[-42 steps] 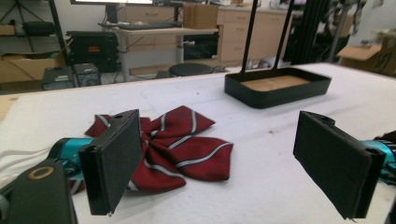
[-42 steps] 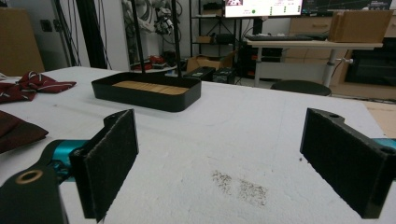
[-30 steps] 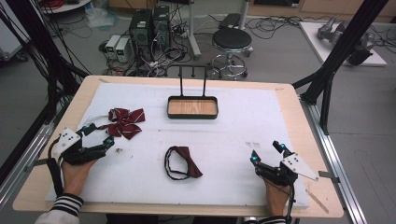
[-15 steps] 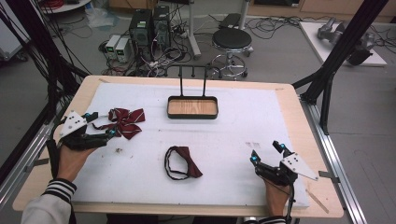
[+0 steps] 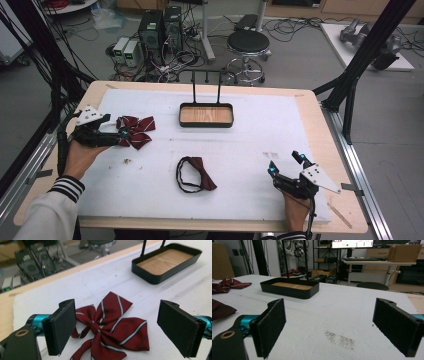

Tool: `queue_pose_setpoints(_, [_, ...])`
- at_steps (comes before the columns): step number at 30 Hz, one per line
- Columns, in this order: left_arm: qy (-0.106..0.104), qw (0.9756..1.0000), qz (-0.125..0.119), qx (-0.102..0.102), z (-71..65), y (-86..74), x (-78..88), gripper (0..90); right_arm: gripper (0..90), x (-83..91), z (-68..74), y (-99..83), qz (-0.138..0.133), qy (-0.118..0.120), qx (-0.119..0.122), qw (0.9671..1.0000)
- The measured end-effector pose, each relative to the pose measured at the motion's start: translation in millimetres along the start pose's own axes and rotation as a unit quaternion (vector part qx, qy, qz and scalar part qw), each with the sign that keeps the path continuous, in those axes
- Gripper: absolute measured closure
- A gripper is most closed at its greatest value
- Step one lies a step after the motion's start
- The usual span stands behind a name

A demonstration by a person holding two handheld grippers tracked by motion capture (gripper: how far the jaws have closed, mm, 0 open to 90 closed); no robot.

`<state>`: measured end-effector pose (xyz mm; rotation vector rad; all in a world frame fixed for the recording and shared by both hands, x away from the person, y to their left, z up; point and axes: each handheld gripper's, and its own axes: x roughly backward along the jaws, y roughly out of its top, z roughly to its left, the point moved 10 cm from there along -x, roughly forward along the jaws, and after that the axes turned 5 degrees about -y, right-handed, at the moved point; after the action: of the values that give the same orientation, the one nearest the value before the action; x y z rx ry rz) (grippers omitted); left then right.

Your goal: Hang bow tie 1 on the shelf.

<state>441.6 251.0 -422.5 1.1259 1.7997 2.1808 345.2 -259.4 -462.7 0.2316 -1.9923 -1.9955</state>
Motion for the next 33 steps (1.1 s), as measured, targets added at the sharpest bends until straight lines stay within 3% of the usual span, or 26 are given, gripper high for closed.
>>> queue_pose_setpoints(5, [0.01,0.9995,0.029,0.011,10.6,-1.3,-5.9,15.5,10.6,-0.1,-0.1,0.1,-0.001,0.0,0.001,1.0])
queue_pose_setpoints(11, [0.014,0.9968,0.074,0.025,18.0,-7.1,-13.7,15.4,10.5,0.0,0.0,0.1,-0.001,0.0,0.001,1.0])
queue_pose_setpoints(16, [0.017,0.9919,0.115,0.052,23.7,-11.7,-20.3,15.7,10.5,0.0,-0.2,0.1,-0.001,-0.001,0.001,1.0])
queue_pose_setpoints(21, [0.015,0.9885,0.141,0.053,24.2,-13.5,-27.6,16.9,10.5,-0.1,-0.3,0.2,-0.001,-0.001,0.002,1.0])
queue_pose_setpoints(26, [0.007,0.9819,0.175,0.073,23.1,-21.4,-37.7,20.4,10.5,0.0,-0.1,0.2,-0.001,-0.001,0.001,1.0])
queue_pose_setpoints(27, [0.005,0.9797,0.185,0.078,22.8,-22.5,-41.2,20.9,10.5,-0.1,-0.1,0.2,-0.001,-0.001,0.001,1.0])
queue_pose_setpoints(28, [0.005,0.9797,0.185,0.078,22.8,-22.5,-41.2,21.7,10.5,-0.1,-0.1,0.2,-0.001,-0.001,0.001,1.0])
queue_pose_setpoints(33, [0.007,0.9742,0.211,0.081,24.1,-24.9,-45.8,25.3,10.5,0.0,-0.1,0.0,0.0,-0.001,0.0,1.0])
